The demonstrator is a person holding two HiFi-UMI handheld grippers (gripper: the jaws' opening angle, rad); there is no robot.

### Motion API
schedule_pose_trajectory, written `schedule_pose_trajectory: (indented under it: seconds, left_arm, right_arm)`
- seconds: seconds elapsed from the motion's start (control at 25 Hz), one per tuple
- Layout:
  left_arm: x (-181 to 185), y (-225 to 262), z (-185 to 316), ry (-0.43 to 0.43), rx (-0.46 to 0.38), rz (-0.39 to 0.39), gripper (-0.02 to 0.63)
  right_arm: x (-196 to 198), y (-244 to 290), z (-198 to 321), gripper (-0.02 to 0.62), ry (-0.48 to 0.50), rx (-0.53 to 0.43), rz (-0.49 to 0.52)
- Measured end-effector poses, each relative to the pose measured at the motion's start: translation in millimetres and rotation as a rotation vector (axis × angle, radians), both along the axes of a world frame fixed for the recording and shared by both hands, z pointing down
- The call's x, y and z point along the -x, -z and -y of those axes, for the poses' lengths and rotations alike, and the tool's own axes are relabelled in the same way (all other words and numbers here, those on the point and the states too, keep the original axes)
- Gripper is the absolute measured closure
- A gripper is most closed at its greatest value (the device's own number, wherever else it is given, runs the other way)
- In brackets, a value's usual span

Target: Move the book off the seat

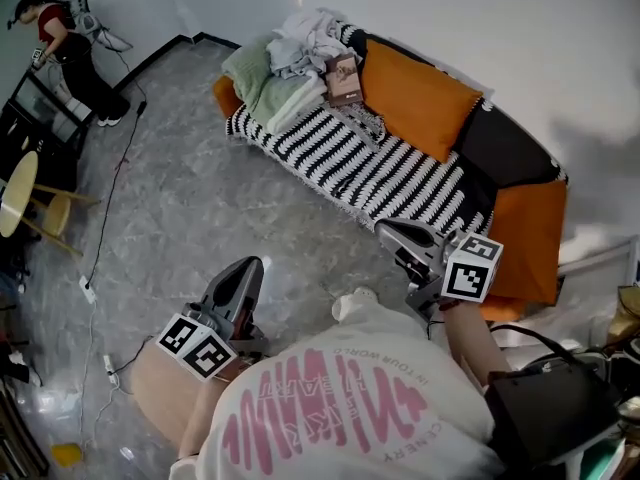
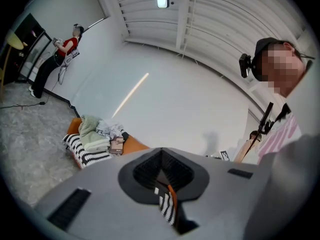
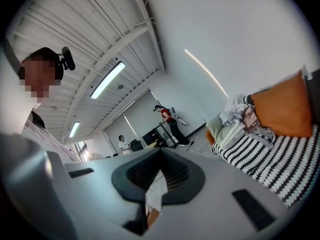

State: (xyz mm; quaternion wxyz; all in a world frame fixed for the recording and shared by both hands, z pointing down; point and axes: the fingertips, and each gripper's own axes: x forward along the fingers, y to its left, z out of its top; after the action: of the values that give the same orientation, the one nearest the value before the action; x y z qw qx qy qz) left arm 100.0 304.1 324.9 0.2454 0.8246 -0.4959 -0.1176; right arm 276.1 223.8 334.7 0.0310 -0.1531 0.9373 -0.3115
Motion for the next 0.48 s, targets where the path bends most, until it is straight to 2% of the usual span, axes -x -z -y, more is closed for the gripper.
schedule_pose_trajectory:
  seconds: [0.12, 0.28, 0.48]
  left_arm:
    - [-2, -5, 13, -0.01, 0.022, -0.011, 0.598]
    - [3, -10, 44, 0.023, 0.03, -0.04, 0.598]
    - [10, -11, 84, 0.058, 0.046, -0.031, 0.598]
  right_arm:
    - [1, -6, 13, 0.588, 0.004, 0.021, -0.012]
    - [2, -16, 48, 0.588, 0.023, 0.027, -0.027]
    - [7, -17, 94, 0.588, 0.053, 0.044, -0.012]
